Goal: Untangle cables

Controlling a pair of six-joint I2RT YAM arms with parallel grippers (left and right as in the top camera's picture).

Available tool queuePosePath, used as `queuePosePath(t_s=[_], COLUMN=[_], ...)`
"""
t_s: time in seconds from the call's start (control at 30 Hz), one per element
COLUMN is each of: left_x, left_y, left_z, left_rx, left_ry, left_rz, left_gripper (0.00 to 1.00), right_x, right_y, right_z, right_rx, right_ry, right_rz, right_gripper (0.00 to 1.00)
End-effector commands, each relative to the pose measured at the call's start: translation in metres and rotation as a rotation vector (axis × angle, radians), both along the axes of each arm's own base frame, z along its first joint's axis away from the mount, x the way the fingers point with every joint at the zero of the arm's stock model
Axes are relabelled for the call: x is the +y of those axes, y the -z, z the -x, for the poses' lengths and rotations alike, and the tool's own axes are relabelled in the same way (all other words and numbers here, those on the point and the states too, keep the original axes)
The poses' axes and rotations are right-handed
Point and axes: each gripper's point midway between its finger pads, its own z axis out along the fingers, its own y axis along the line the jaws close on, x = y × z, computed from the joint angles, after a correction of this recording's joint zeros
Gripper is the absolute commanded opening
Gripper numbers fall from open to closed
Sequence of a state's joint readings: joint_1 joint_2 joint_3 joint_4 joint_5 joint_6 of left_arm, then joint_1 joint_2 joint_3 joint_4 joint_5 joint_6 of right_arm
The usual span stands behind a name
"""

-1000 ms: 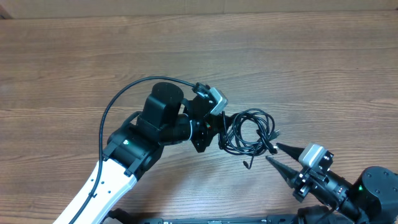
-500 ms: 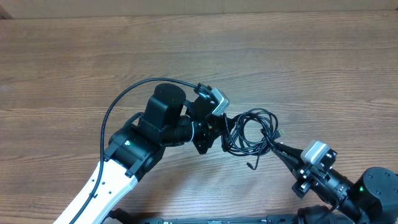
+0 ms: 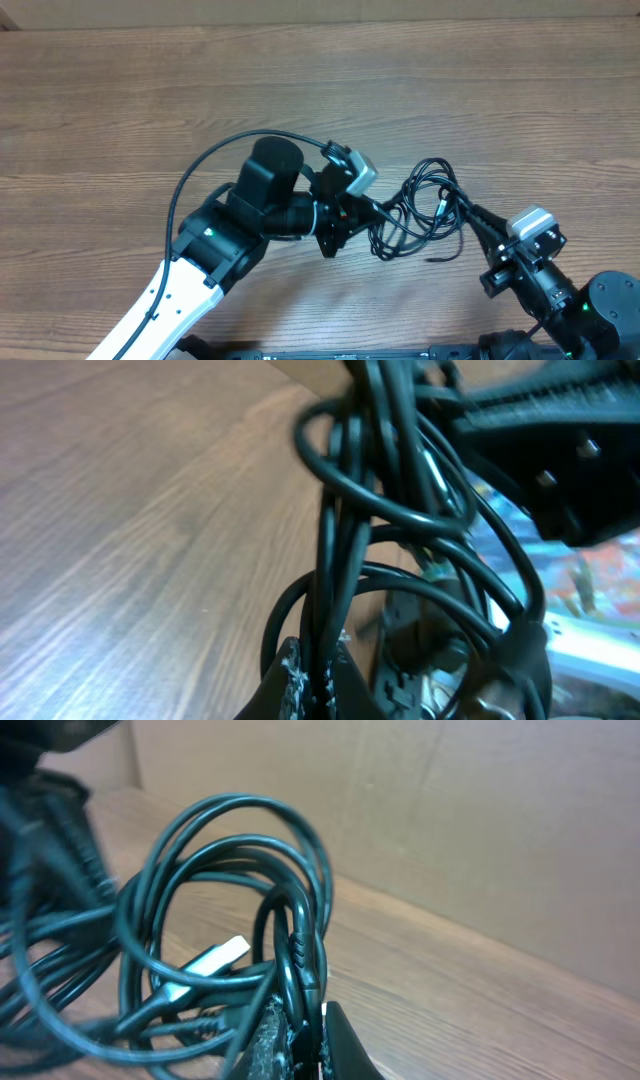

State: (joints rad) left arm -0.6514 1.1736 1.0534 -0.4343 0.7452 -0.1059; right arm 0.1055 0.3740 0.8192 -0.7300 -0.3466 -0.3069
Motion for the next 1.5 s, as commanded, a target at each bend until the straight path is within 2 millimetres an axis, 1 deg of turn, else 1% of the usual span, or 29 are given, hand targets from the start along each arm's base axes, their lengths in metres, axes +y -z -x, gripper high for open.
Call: queuePosePath(t_s=[0.0, 0.07, 0.13, 0.17, 0.2, 0.23, 0.5, 0.6, 0.7, 0.8, 0.87, 0.93, 1.03, 1.13, 1.33, 1.47], left_x=[-0.008, -0.011, -0.012, -0.012, -0.012, -0.011, -0.008, -0.004, 0.004, 0.015, 0.02, 0.024, 0.026, 0.023, 0.015, 0.014], left_y=[-0.013, -0.014, -0.015, -0.015, -0.015, -0.014, -0.008, -0.005, -0.001, 0.0, -0.001, -0.004, -0.009, -0.014, -0.033, -0.037], left_z=[0.026, 0.03, 0.029, 0.028, 0.027, 0.025, 0.007, -0.005, -0.02, -0.03, -0.033, -0.034, -0.029, -0.022, -0.003, -0.001], left_rx=[-0.006, -0.011, -0.02, -0.023, -0.026, -0.031, -0.064, -0.063, -0.024, 0.024, 0.042, 0.056, 0.045, 0.052, 0.044, 0.038], left_ry=[0.102, 0.115, 0.111, 0.107, 0.098, 0.088, -0.006, -0.083, -0.179, -0.224, -0.22, -0.206, -0.145, -0.092, 0.04, 0.057], left_rz=[0.044, 0.047, 0.047, 0.047, 0.044, 0.04, -0.001, -0.028, -0.044, -0.037, -0.025, -0.006, 0.022, 0.054, 0.141, 0.154], left_gripper=[0.04, 0.04, 0.04, 0.04, 0.04, 0.04, 0.04, 0.04, 0.04, 0.04, 0.04, 0.04, 0.04, 0.04, 0.04, 0.04], right_x=[-0.02, -0.021, -0.021, -0.02, -0.02, -0.02, -0.021, -0.021, -0.021, -0.031, -0.039, -0.044, -0.047, -0.047, -0.047, -0.047], right_y=[-0.011, -0.009, -0.006, -0.005, -0.004, -0.004, 0.0, 0.0, 0.002, 0.003, 0.004, 0.004, 0.004, 0.004, 0.002, 0.002], right_z=[-0.009, -0.012, -0.014, -0.015, -0.015, -0.015, -0.014, -0.014, -0.014, -0.017, -0.019, -0.02, -0.02, -0.02, -0.021, -0.021], right_rx=[-0.025, -0.013, 0.0, 0.006, 0.011, 0.013, 0.03, 0.038, 0.047, 0.074, 0.088, 0.096, 0.102, 0.101, 0.093, 0.093], right_ry=[0.126, 0.135, 0.135, 0.135, 0.134, 0.134, 0.134, 0.139, 0.142, 0.22, 0.279, 0.315, 0.335, 0.335, 0.335, 0.335], right_rz=[0.001, 0.005, 0.007, 0.008, 0.009, 0.009, 0.012, -0.006, -0.014, -0.064, -0.098, -0.123, -0.141, -0.142, -0.143, -0.143], right_gripper=[0.06, 0.19, 0.28, 0.42, 0.73, 1.0, 1.0, 1.0, 1.0, 1.0, 1.0, 1.0, 1.0, 1.0, 1.0, 1.0])
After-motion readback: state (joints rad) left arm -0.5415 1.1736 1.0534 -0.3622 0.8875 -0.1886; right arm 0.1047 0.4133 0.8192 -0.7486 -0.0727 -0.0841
